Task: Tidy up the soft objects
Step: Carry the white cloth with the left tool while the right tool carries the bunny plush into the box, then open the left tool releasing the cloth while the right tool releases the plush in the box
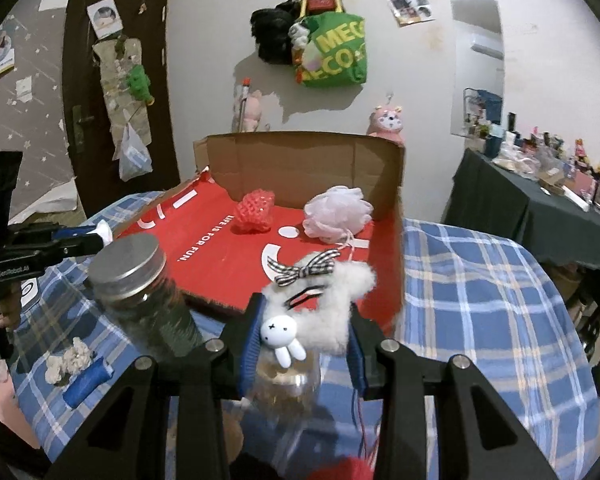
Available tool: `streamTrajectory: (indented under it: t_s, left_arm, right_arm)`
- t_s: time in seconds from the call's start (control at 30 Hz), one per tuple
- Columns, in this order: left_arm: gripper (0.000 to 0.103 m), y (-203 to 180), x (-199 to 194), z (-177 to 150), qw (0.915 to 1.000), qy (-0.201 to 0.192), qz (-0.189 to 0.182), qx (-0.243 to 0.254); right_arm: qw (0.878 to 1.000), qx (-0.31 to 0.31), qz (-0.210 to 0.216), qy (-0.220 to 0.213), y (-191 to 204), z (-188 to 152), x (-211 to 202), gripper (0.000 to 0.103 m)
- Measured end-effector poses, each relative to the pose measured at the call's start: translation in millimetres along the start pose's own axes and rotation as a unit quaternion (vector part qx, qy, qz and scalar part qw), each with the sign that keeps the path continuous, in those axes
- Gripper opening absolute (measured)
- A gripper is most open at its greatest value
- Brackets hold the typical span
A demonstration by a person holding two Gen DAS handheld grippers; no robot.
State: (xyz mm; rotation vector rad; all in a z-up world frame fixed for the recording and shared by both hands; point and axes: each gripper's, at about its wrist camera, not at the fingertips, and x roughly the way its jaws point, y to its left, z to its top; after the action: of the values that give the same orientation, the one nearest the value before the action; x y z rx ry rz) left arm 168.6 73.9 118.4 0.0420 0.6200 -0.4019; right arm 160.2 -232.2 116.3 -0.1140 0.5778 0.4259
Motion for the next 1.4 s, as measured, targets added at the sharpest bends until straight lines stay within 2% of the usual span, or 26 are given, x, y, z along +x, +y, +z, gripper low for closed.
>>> streamTrajectory:
  t_s: [0.13,0.33,0.5,0.67,0.73,0.83,0.97,1.4]
  left_arm:
    - [0.020,7.5,16.1,14.8,0.9999,0.013,-0.007,0.007]
    - [0.020,17.5,44.8,31.9,0.9984,0.052,-0.017,0.014]
    - [0.020,23.9,77.0,40.7,0.9946,0.098,-0.009,0.030]
    - [0.020,34.3,106.4,41.0,0.9893,0.144,-0.006,0.026]
    - [0.020,37.3,115.0,39.8,0.9872,0.157,0.003,0.026]
    - [0.020,42.6,124.5,37.1,0.9844,0.175,-0.003,0.018]
    - [0.020,43.8,132.9,33.6,0.9822,0.186,0.005,0.025]
    - [0.020,44.5,143.2,29.4,0.9793,0.201,0.000,0.027]
  right_arm:
    - [0.999,-0.017,0.012,0.029,-2.4,18.1,25.5,0.039]
    - [0.994,-0.035,0.025,0.102,-8.0,36.8,72.5,0.039]
    - [0.984,-0.032,0.031,0.171,-17.3,44.9,110.1,0.039]
    - [0.973,-0.029,0.042,0.227,-21.8,45.4,139.7,0.039]
    - [0.970,-0.037,0.036,0.239,-19.2,44.8,146.0,0.039]
    - [0.965,-0.046,0.030,0.256,-15.7,41.5,154.4,0.039]
    - [0.961,-0.056,0.024,0.270,-13.6,37.8,161.4,0.039]
    - [0.958,-0.067,0.016,0.279,-11.5,36.7,166.1,0.041]
